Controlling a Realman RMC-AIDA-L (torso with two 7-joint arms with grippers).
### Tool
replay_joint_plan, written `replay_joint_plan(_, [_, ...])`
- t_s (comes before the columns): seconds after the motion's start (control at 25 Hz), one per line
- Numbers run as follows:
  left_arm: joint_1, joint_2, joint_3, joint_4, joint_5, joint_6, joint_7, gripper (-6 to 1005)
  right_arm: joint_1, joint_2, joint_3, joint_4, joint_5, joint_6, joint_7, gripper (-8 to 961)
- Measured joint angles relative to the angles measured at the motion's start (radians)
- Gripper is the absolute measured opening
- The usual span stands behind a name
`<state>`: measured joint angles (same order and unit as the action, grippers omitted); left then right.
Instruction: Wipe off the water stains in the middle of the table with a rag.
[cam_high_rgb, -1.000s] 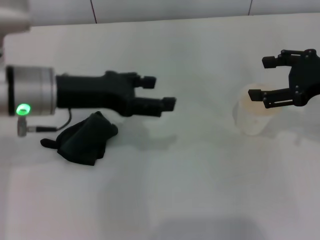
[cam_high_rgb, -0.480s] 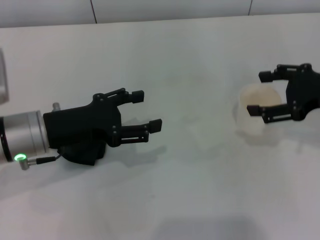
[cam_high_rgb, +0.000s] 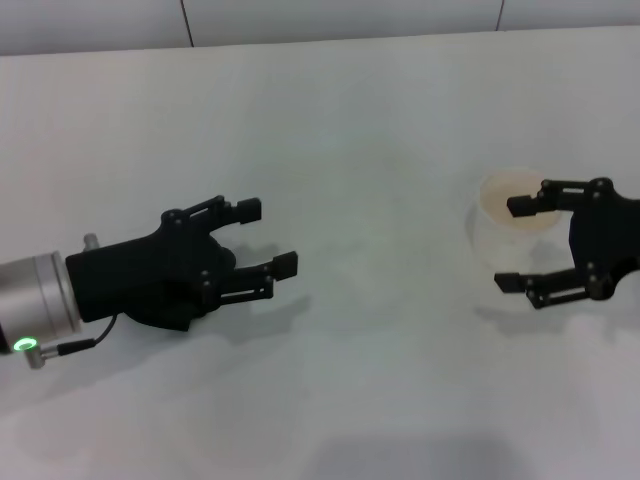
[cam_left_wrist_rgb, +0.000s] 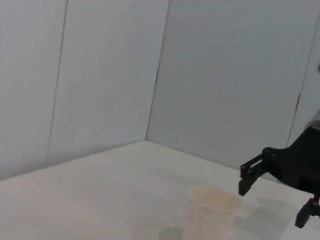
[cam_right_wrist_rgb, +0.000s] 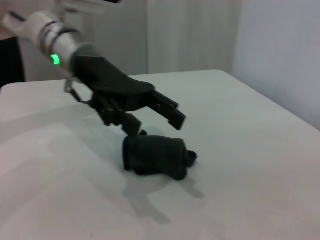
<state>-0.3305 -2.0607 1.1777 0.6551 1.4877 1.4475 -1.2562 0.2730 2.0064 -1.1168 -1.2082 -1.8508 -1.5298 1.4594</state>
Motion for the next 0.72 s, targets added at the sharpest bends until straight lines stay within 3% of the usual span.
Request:
replay_joint_plan(0.44, [0.001,0.058,-0.004,-0.025,0.051,0.019,-0.133,893,-0.012,0.002,-0.006,0.040,0.019,0.017,-0.076,873])
replay_joint_plan(0.72, [0.002,0.061,-0.026,-0.027,0.076,0.026,-0.105,893,-0.010,0.002,-0.007,0.047,0.027,0.027,-0.079,873])
